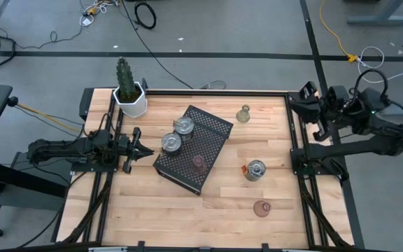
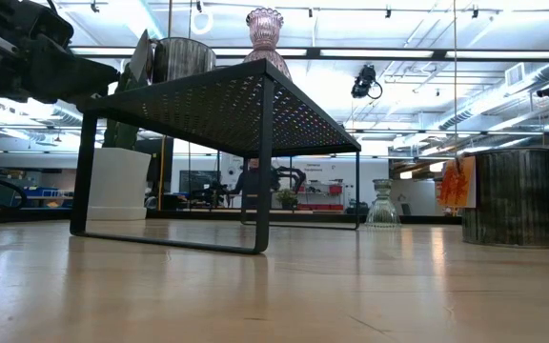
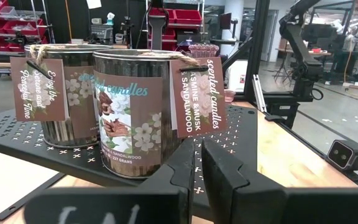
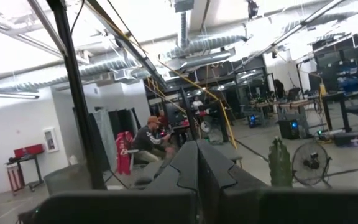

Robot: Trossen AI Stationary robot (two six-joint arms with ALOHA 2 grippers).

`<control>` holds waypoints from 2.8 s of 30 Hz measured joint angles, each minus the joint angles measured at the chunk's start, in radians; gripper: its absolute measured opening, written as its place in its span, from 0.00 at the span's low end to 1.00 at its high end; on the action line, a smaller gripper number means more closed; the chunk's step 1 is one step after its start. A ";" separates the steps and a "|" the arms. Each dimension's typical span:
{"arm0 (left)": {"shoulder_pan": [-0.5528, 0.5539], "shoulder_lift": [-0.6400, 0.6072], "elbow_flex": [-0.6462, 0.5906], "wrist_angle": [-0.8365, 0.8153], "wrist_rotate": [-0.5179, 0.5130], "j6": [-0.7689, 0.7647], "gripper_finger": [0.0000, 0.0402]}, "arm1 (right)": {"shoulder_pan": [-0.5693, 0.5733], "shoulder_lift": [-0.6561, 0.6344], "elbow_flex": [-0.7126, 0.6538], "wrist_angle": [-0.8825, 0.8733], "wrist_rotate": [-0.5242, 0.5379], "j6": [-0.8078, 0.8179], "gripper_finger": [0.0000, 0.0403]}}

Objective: Pick & Place candle stick holders
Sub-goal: Put the silver scented candle on the shelf

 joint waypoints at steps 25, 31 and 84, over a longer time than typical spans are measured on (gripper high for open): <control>0.000 0.000 0.000 0.000 0.000 0.000 0.09 | 0.000 0.151 0.075 -0.261 0.000 -0.033 0.00; 0.000 0.000 0.000 0.000 0.000 0.000 0.09 | 0.000 0.184 0.075 -0.321 -0.004 -0.032 0.00; 0.000 0.000 0.000 0.004 0.000 0.000 0.09 | 0.111 0.425 0.075 -0.818 -0.094 0.052 0.41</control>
